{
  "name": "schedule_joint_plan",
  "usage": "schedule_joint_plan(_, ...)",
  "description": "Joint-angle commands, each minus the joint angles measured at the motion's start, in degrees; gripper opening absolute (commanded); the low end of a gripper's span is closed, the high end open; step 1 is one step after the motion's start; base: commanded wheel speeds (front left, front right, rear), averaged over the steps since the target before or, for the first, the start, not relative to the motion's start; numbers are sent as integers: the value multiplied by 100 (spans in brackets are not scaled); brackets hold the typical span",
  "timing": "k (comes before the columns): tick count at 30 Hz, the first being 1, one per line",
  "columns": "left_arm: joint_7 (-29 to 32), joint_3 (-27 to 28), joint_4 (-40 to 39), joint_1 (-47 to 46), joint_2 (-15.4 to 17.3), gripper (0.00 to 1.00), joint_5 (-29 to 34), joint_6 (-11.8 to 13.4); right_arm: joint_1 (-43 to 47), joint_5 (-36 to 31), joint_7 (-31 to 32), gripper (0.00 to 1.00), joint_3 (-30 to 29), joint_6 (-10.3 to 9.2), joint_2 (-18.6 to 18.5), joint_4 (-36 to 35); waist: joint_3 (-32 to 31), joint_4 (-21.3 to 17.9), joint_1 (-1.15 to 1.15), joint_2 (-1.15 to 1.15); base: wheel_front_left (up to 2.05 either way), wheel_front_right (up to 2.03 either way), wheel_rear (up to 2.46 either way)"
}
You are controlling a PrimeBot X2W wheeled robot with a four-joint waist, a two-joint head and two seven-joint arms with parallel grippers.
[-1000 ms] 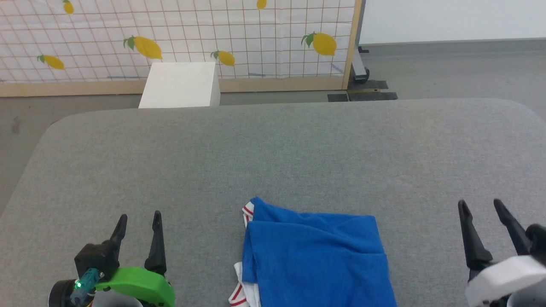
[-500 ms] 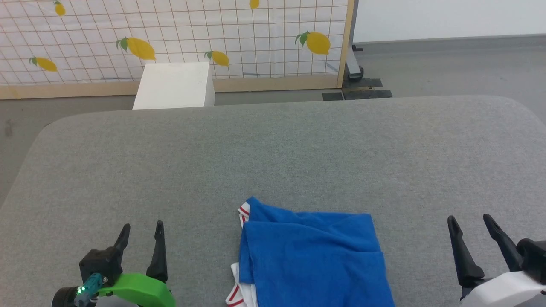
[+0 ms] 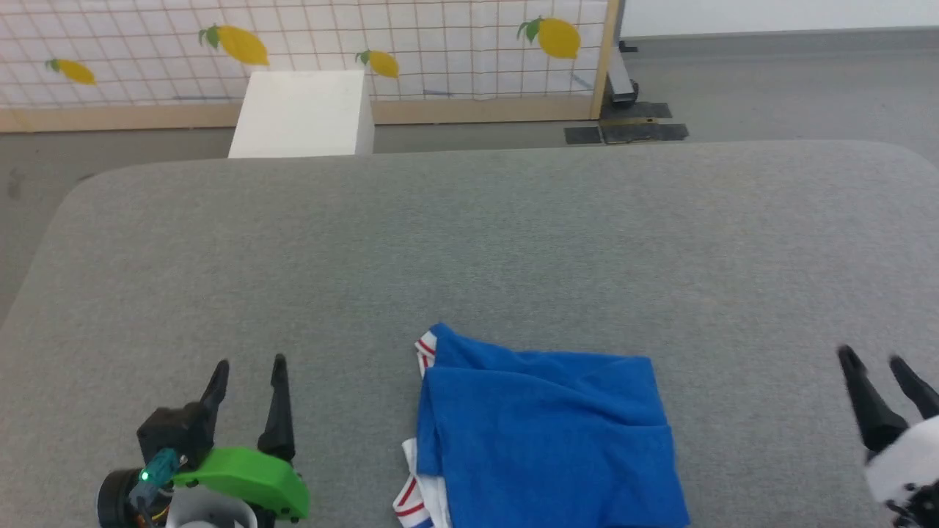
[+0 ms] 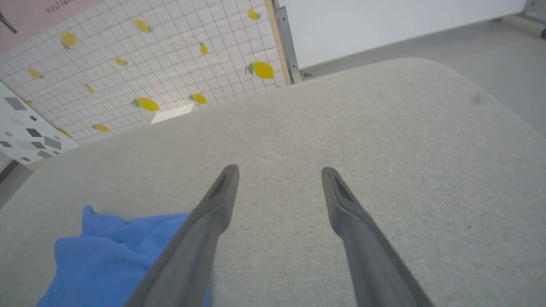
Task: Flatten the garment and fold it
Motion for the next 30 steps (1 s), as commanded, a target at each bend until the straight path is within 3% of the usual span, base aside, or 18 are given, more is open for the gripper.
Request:
schedule_joint_plan(1,-45,-12,32,-127,-45,100,42,-53,-76,170,190,100,-129,-6,-112,219,99,189,0,69,0,0,0)
schedule_joint_plan(7,-85,-39,205,-420,-241,100,131,-217,-252,1174,1368,100,-746,-6,-385,1439,283,545,0,69,0,0,0)
schedule_joint_plan(10,-97,-7,269,-502,-319,100,181,-262,-350,1645,2028,100,-868,-6,-271,1919,333,663,0,69,0,0,0)
schedule_joint_plan(15,-106,83,323,-591,-434,100,258,-320,-679,2564,3012,100,-937,-6,237,2435,413,820,0,69,0,0,0)
schedule_joint_plan(24,-108,238,364,-677,-593,100,419,-487,-1246,3305,3396,100,-717,-6,544,3137,534,1018,0,69,0,0,0)
schedule_joint_plan(25,-108,250,373,-679,-611,100,439,-505,-1282,3297,3402,64,-650,-6,551,3231,541,1043,0,69,0,0,0)
schedule_joint_plan(27,-109,285,388,-675,-641,100,466,-531,-1345,3285,3386,14,-545,-6,559,3364,550,1072,0,69,0,0,0)
schedule_joint_plan(28,-109,301,393,-671,-654,100,478,-541,-1364,3278,3388,0,-494,-6,561,3414,549,1082,0,69,0,0,0)
schedule_joint_plan(30,-109,334,410,-651,-679,100,504,-561,-1394,3261,3364,0,-409,-6,564,3483,531,1091,0,69,0,0,0)
